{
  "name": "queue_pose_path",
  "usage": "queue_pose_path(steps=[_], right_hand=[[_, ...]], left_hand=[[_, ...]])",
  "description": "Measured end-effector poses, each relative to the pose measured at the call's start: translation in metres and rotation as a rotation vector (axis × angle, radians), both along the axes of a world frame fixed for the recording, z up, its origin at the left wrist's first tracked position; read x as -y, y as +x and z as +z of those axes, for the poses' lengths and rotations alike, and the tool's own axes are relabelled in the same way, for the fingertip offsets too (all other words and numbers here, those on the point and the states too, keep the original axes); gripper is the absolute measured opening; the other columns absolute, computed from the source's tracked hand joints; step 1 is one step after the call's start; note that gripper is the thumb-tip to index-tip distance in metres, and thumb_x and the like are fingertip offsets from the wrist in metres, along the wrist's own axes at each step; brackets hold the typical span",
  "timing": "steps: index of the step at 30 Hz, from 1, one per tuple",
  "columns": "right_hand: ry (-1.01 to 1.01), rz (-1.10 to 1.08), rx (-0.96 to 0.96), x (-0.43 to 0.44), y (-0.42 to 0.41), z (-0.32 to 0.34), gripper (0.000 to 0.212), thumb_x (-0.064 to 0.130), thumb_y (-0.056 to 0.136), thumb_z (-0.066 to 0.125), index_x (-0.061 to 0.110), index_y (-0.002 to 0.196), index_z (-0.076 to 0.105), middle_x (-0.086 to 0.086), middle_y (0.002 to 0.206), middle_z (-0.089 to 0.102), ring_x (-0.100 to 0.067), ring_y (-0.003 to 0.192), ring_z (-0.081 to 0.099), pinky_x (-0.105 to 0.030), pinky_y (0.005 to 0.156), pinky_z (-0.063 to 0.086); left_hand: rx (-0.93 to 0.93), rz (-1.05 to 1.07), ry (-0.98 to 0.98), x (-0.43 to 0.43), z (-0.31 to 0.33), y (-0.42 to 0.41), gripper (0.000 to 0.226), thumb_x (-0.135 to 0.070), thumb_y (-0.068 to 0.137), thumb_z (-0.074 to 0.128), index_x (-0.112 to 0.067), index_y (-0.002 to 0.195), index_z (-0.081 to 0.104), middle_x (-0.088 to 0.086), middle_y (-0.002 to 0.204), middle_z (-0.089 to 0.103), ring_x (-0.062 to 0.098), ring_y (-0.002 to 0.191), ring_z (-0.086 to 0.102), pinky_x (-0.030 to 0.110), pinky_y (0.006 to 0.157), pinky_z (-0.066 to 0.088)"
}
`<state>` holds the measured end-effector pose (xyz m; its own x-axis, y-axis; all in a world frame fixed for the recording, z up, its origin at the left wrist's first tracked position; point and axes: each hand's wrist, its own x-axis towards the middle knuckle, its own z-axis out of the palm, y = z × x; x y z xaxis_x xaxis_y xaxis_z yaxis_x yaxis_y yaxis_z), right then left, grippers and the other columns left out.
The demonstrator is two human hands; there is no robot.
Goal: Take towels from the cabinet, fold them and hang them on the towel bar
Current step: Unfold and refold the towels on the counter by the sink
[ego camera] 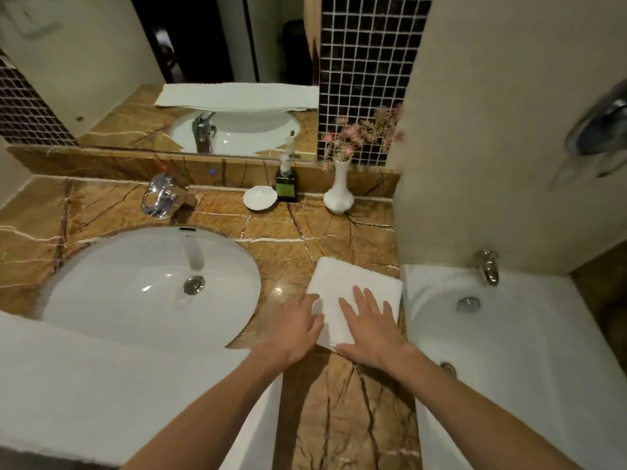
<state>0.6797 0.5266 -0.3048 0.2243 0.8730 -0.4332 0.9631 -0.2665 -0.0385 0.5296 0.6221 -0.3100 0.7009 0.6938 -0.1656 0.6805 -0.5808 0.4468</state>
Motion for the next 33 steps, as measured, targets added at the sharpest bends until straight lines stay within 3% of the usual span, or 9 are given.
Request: queue_pose_path(steps=[4,7,11,15,18,22,25,29,33], right_hand=[[0.075,0.017,0.035,0.008,-0.003,0.001,0.071,0.04,0.091,0.055,0.016,0.149,0.022,-0.018,0.157,0.013,-0.039,0.144,0.012,-0.052,0.113,0.026],[0.145,0.007,0.03,0.007,-0.004,0.002,0.05,0.029,0.093,0.052,0.013,0.138,0.04,-0.017,0.145,0.034,-0.035,0.132,0.032,-0.044,0.102,0.04],[0.236,-0.092,-0.077,0.003,0.003,0.005,0.036,0.026,0.095,0.047,0.013,0.129,0.05,-0.01,0.129,0.048,-0.028,0.118,0.046,-0.038,0.092,0.044],[0.322,-0.032,-0.134,-0.007,0.009,0.018,0.031,0.021,0.096,0.046,0.018,0.126,0.053,-0.005,0.118,0.057,-0.026,0.105,0.055,-0.038,0.086,0.044],[0.396,-0.047,-0.234,-0.02,0.011,0.035,0.031,0.019,0.095,0.05,0.02,0.125,0.057,-0.004,0.114,0.06,-0.025,0.105,0.056,-0.036,0.083,0.044],[0.375,0.01,-0.227,-0.044,0.0,0.054,0.035,0.019,0.091,0.056,0.024,0.125,0.058,-0.003,0.118,0.065,-0.026,0.11,0.058,-0.038,0.088,0.047],[0.32,0.077,-0.177,-0.061,-0.022,0.065,0.04,0.017,0.088,0.057,0.023,0.127,0.049,-0.009,0.113,0.066,-0.032,0.105,0.06,-0.04,0.083,0.048],[0.272,0.172,-0.155,-0.069,-0.045,0.07,0.043,0.023,0.088,0.054,0.021,0.13,0.048,-0.008,0.121,0.063,-0.029,0.114,0.056,-0.04,0.089,0.04],[0.451,-0.229,-0.283,-0.057,-0.041,0.062,0.059,0.049,0.091,0.05,0.032,0.145,0.035,-0.001,0.157,0.023,-0.023,0.146,0.014,-0.049,0.117,0.003]], left_hand=[[0.174,0.266,-0.254,-0.004,-0.002,0.02,0.046,-0.029,0.09,0.059,-0.014,0.132,0.046,0.008,0.126,0.057,0.021,0.107,0.056,0.033,0.087,0.048],[0.075,0.302,-0.359,-0.012,-0.006,0.024,0.035,-0.027,0.088,0.061,-0.006,0.114,0.052,0.012,0.108,0.063,0.019,0.085,0.056,0.029,0.066,0.045],[0.081,0.316,-0.54,-0.017,-0.004,0.019,0.023,-0.027,0.089,0.06,-0.008,0.102,0.064,0.006,0.097,0.066,0.02,0.084,0.062,0.034,0.073,0.051],[0.153,0.299,-0.53,-0.013,0.01,0.007,0.012,-0.022,0.093,0.052,-0.011,0.092,0.057,0.004,0.091,0.062,0.007,0.071,0.054,0.023,0.061,0.042],[0.267,0.342,-0.511,-0.01,0.014,-0.01,0.021,-0.022,0.09,0.046,-0.017,0.109,0.054,0.004,0.108,0.061,0.015,0.091,0.058,0.032,0.08,0.05],[0.109,0.004,-0.016,0.001,0.017,-0.023,0.077,-0.043,0.075,0.051,-0.02,0.146,0.03,0.006,0.15,0.028,0.024,0.137,0.029,0.044,0.112,0.031],[0.008,0.103,0.008,0.005,0.007,-0.015,0.085,-0.056,0.07,0.06,-0.024,0.143,0.031,0.001,0.139,0.049,0.025,0.128,0.044,0.045,0.101,0.041],[0.236,0.389,-0.093,-0.006,0.01,-0.009,0.029,-0.022,0.085,0.057,-0.019,0.114,0.061,0.001,0.103,0.07,0.02,0.093,0.063,0.026,0.07,0.044],[0.386,0.517,-0.249,-0.017,0.01,-0.017,0.025,-0.002,0.087,0.05,-0.008,0.103,0.069,0.008,0.101,0.07,0.023,0.09,0.06,0.023,0.063,0.034]])
